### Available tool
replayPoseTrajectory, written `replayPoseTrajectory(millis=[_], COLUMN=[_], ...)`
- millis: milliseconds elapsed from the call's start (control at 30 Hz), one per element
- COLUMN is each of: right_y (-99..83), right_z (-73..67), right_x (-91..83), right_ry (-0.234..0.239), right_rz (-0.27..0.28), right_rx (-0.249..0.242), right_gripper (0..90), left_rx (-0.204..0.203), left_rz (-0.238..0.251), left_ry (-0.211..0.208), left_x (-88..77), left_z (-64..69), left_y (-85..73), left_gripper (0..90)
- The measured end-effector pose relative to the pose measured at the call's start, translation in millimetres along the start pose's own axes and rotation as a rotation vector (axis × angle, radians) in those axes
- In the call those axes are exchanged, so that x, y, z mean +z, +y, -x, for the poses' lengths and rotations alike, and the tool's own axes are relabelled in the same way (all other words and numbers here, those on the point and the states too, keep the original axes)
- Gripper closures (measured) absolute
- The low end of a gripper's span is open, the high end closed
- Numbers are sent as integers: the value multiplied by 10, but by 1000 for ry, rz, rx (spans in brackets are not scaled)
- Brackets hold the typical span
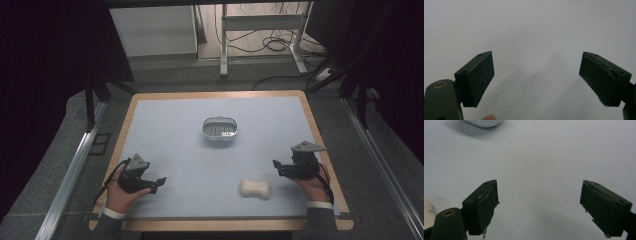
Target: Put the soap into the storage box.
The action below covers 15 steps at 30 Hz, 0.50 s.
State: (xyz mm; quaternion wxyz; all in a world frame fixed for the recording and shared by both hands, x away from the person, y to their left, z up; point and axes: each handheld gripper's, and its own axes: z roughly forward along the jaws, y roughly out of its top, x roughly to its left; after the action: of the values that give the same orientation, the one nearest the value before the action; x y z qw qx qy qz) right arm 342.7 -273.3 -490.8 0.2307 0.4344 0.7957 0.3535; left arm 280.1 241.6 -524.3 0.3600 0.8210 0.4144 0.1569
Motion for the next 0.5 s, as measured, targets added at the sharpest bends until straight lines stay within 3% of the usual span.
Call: replayPoseTrajectory(millis=[167, 500], right_y=[4, 43], right_z=[10, -44], right_x=[12, 13], right_ry=[-18, 9], right_rz=[0, -13], right_rx=[29, 15], right_gripper=[176, 185], left_rx=[-2, -12], left_rz=[4, 9], left_ry=[-2, -8], left_x=[-7, -15], left_z=[0, -2], left_y=[-2, -6], left_gripper=[131, 131])
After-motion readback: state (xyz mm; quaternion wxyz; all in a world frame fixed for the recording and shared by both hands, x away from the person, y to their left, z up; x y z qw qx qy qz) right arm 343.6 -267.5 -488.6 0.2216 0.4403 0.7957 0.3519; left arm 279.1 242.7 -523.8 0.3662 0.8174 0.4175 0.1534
